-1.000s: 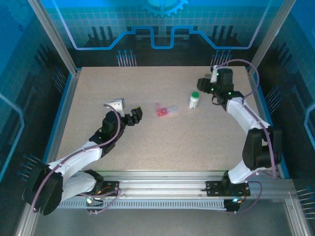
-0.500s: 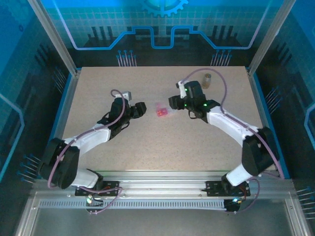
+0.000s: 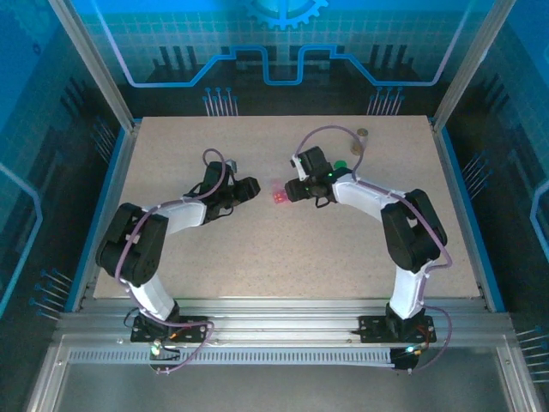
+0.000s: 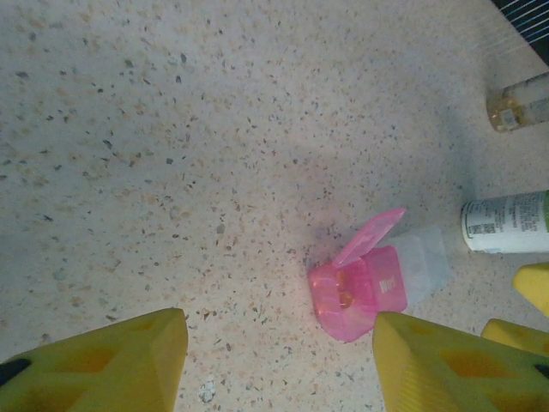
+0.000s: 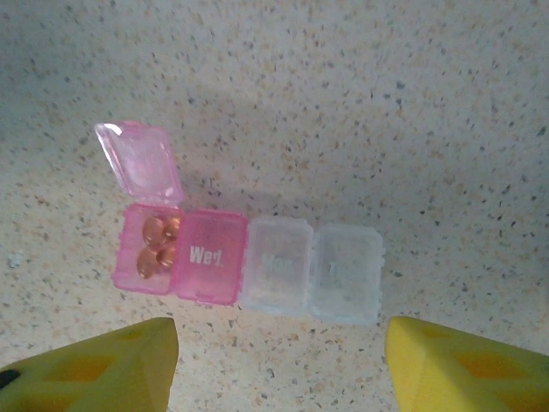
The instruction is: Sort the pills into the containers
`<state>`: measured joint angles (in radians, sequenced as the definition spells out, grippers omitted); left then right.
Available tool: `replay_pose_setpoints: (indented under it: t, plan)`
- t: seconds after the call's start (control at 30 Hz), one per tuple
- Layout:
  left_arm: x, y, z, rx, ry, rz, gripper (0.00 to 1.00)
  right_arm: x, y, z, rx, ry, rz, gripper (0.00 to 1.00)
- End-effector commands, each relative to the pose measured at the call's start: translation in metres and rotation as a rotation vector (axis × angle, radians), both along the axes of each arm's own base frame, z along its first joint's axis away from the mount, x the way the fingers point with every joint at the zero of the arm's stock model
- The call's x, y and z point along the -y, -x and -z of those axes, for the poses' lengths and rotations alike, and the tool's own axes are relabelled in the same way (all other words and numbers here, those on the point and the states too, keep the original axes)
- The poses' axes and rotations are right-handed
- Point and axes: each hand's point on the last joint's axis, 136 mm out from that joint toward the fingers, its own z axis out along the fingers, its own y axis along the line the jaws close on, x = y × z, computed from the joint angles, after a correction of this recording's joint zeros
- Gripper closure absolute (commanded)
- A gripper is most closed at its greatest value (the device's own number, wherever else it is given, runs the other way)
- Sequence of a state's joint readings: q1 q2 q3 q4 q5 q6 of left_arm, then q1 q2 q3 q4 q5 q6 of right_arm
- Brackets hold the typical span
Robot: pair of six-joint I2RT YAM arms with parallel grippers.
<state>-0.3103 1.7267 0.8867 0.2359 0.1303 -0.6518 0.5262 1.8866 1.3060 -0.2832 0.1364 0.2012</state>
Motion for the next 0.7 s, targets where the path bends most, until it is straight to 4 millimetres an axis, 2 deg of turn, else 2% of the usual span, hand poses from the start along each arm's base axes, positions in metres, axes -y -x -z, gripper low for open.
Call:
replay_pose_setpoints:
  t: [0.0,0.2,0.67]
  plan:
    - [0.009,-0.009,-0.004,-0.017,0.047,0.021,0.41,0.001,-0.010,0.005,-0.022,0.014,0.000,0.34]
    - [0.005,-0.026,0.002,-0.056,0.066,-0.007,0.43,0.002,-0.019,0.016,-0.059,0.018,0.001,0.34]
    - [0.021,-0.054,0.021,-0.137,0.106,0.026,0.51,0.012,-0.028,0.034,-0.123,-0.022,0.018,0.39]
